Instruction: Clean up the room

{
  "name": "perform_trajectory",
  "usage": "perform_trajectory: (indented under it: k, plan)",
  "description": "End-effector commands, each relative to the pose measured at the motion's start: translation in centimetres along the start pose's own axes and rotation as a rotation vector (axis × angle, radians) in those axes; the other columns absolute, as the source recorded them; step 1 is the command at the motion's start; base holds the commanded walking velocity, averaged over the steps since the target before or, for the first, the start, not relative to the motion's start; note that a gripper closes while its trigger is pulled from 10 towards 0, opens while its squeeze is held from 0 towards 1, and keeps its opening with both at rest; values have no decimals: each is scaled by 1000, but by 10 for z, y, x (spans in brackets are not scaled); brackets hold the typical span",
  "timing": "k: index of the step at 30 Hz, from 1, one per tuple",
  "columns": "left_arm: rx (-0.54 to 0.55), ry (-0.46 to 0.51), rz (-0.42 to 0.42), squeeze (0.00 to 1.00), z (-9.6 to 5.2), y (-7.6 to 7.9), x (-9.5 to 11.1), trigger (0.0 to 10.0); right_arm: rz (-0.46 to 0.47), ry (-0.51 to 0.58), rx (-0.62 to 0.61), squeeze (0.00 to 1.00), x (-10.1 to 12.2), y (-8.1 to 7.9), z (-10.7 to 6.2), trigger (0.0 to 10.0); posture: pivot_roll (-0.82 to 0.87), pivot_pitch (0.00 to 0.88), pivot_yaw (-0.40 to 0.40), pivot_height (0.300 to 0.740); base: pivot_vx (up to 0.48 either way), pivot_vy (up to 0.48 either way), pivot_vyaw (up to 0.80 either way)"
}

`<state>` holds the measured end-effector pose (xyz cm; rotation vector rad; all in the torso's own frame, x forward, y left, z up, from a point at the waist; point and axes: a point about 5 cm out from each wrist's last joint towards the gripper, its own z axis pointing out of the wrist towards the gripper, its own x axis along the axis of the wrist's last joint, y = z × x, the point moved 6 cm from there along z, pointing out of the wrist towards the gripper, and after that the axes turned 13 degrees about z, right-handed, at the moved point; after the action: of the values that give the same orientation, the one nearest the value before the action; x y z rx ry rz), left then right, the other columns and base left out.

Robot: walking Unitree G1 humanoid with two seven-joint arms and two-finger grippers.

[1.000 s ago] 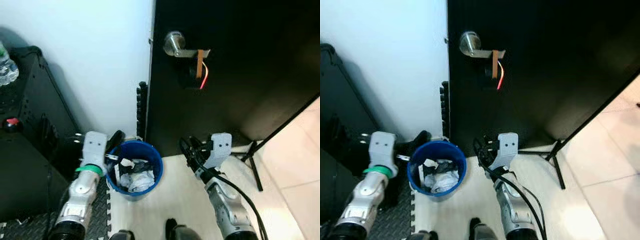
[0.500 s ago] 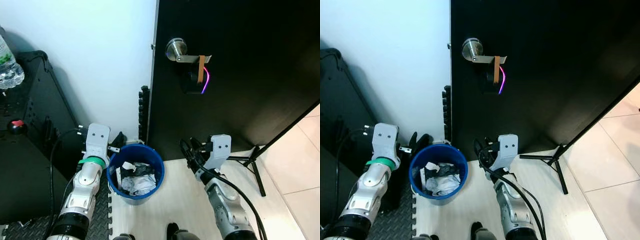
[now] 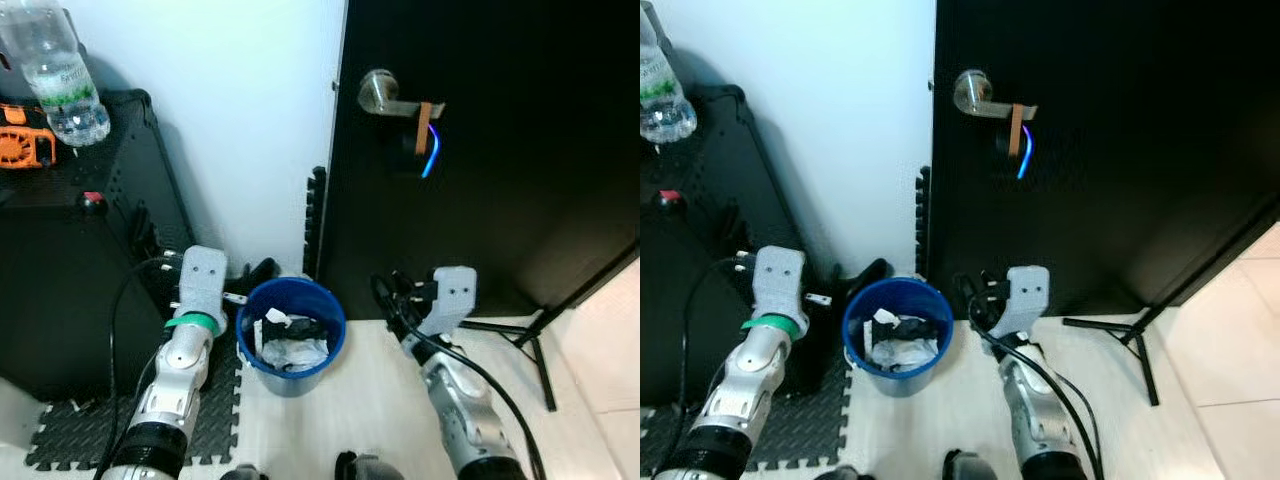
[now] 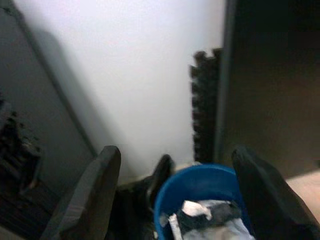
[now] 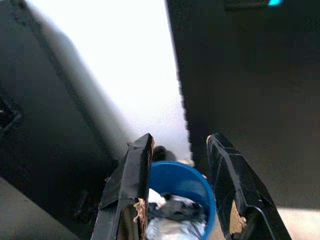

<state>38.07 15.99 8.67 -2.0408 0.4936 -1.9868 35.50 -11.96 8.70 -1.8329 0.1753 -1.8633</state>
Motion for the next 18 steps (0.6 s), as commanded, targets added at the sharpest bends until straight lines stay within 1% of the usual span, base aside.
perform_trajectory:
  k: [1,9,18]
  plan:
    - [-5,-17,0,0,-2,3,-6,10000,10,-17,-10,0,-7,2,-2,10000,-23,64,14,720,-270,0,0]
    - [-8,-16,2,0,-2,4,-6,10000,7,-20,-14,0,-8,3,-2,10000,-26,63,16,720,-265,0,0]
    - [-17,-10,4,0,-1,7,-4,10000,-12,-27,-50,0,-10,11,-4,10000,-28,63,22,720,-263,0,0]
